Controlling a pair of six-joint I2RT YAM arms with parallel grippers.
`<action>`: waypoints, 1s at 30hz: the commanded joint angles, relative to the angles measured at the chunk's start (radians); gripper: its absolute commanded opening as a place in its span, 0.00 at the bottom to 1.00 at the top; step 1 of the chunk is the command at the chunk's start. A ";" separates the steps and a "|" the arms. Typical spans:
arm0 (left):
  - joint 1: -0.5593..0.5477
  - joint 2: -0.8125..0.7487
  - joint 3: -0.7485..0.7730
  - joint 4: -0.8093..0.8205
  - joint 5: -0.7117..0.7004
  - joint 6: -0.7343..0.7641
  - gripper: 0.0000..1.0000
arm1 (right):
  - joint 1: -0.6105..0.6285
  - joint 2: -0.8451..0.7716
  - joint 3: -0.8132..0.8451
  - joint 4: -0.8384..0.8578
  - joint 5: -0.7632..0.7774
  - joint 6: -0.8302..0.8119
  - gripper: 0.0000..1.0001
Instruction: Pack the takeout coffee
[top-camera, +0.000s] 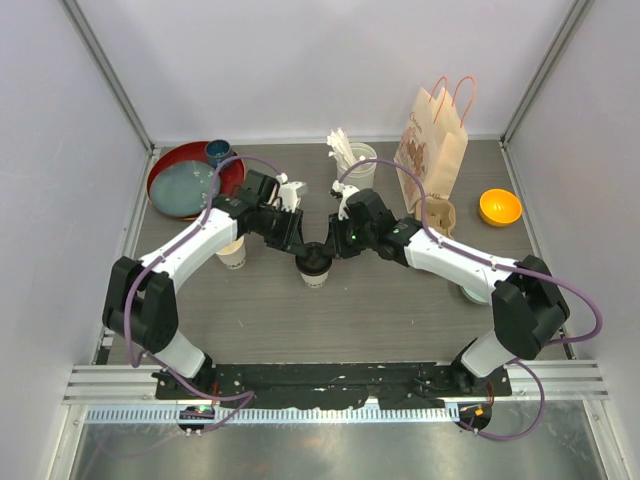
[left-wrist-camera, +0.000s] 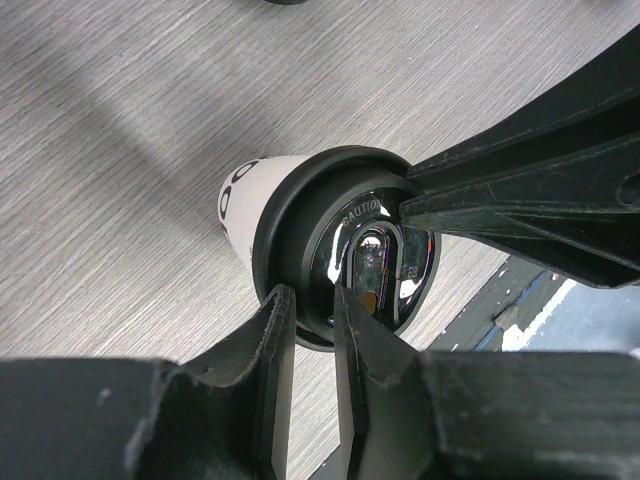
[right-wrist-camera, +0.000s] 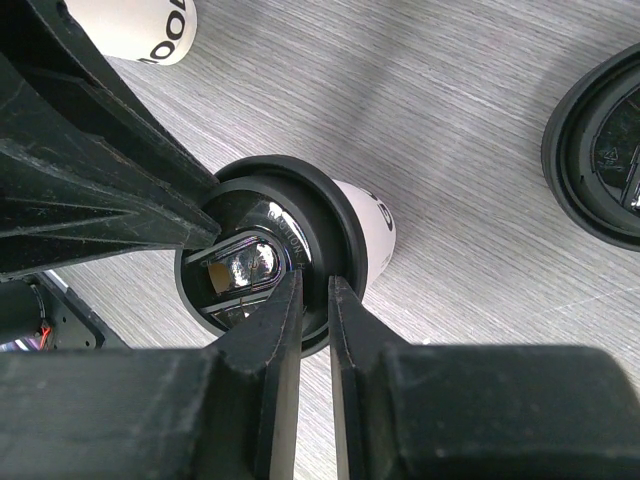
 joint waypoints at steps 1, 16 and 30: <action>-0.029 0.126 -0.062 -0.012 -0.026 0.010 0.23 | 0.019 0.067 -0.056 -0.087 0.016 -0.007 0.13; 0.016 0.161 -0.053 -0.025 -0.003 0.008 0.22 | 0.018 0.078 -0.053 -0.070 0.008 -0.010 0.12; 0.003 -0.038 -0.038 0.016 0.059 0.074 0.30 | 0.033 0.054 0.036 -0.071 -0.045 -0.049 0.23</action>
